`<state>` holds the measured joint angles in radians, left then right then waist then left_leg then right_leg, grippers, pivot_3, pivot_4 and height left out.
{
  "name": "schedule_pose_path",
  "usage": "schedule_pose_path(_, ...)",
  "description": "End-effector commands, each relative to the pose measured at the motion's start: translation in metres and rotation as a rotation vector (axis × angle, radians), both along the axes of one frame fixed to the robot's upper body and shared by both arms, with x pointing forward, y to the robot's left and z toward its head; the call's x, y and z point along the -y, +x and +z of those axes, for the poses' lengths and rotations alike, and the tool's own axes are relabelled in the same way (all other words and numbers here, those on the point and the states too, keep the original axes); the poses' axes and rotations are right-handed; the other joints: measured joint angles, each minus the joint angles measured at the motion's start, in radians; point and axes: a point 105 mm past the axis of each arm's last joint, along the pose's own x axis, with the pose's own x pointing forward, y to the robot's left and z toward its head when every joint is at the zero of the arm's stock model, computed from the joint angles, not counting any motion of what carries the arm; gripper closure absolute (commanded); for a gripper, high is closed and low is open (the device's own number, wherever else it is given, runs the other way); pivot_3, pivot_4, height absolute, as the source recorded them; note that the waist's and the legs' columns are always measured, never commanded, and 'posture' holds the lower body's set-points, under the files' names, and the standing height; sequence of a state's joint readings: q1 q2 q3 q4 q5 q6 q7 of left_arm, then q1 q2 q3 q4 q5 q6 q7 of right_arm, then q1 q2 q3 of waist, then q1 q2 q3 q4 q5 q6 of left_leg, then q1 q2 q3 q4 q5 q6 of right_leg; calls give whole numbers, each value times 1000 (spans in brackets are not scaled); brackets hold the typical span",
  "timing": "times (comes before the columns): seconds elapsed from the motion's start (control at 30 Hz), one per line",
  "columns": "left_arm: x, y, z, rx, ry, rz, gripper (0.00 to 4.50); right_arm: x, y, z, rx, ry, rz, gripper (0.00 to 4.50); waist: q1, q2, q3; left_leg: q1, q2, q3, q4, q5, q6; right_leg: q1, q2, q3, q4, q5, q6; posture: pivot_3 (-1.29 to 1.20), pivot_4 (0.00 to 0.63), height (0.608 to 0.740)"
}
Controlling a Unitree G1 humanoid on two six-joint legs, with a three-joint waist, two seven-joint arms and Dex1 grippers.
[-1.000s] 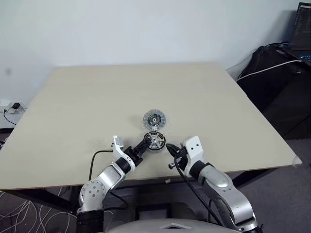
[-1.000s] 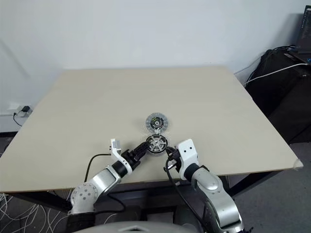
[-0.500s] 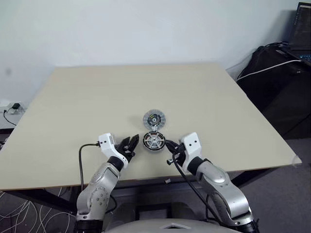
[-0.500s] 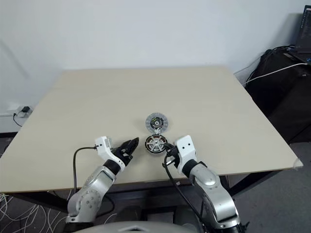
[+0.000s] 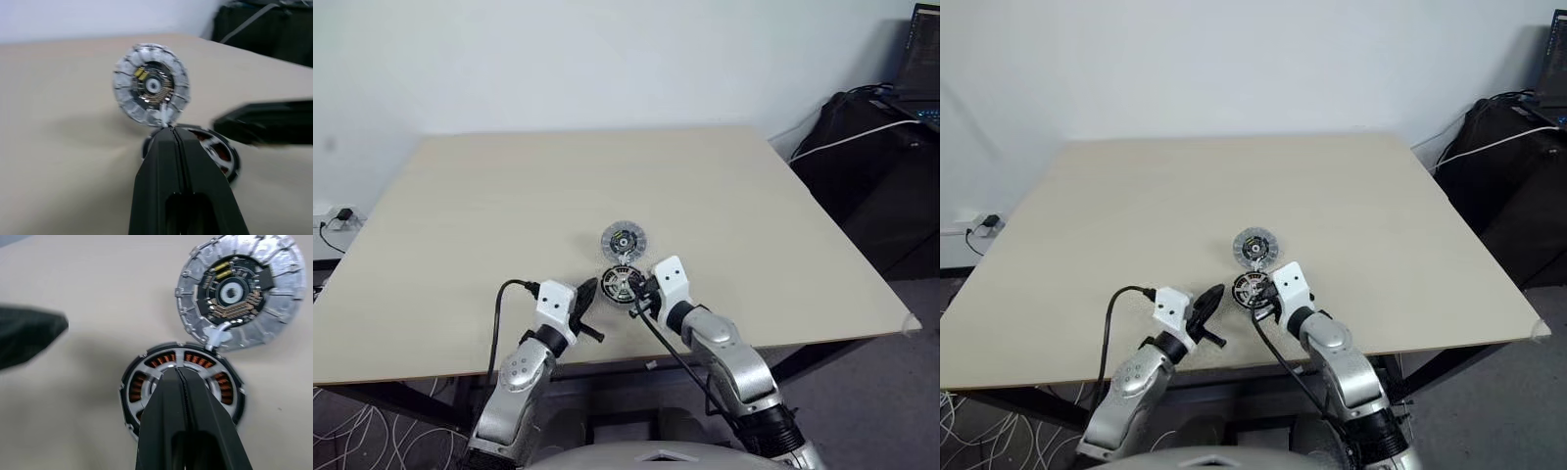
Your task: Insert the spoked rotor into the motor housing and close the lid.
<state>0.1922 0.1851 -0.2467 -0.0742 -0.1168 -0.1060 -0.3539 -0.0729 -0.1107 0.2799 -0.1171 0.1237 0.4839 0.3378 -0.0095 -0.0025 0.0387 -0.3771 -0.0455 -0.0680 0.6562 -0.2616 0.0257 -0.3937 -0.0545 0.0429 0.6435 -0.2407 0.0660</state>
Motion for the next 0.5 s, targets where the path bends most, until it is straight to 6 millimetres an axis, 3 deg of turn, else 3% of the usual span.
schedule_pose_path(0.03, 4, -3, 6, 85, 33, -56, 4476, -9, 12, 13, 37, 34, 13, 4500, -1, 0, 0, 0, 0, 0, 0, 0, 0, 0, 0, 0, 0, 0, 0, 0, 0, 740)
schedule_pose_path(0.27, 6, -9, -2, 45, -20, -114, 4476, -18, 26, 11, 14, 52, -3, 4500, -2, 1, 0, 0, 0, 0, 0, 0, 0, 0, 0, 0, 0, 1, 2, 0, 0, 740)
schedule_pose_path(0.5, 8, -17, -14, -102, -112, -154, 4476, -10, 24, -22, -106, -25, -43, 4500, -4, 4, -2, 0, 0, 0, 0, 0, 0, 0, 0, 0, 1, 2, 3, 0, 0, 740)
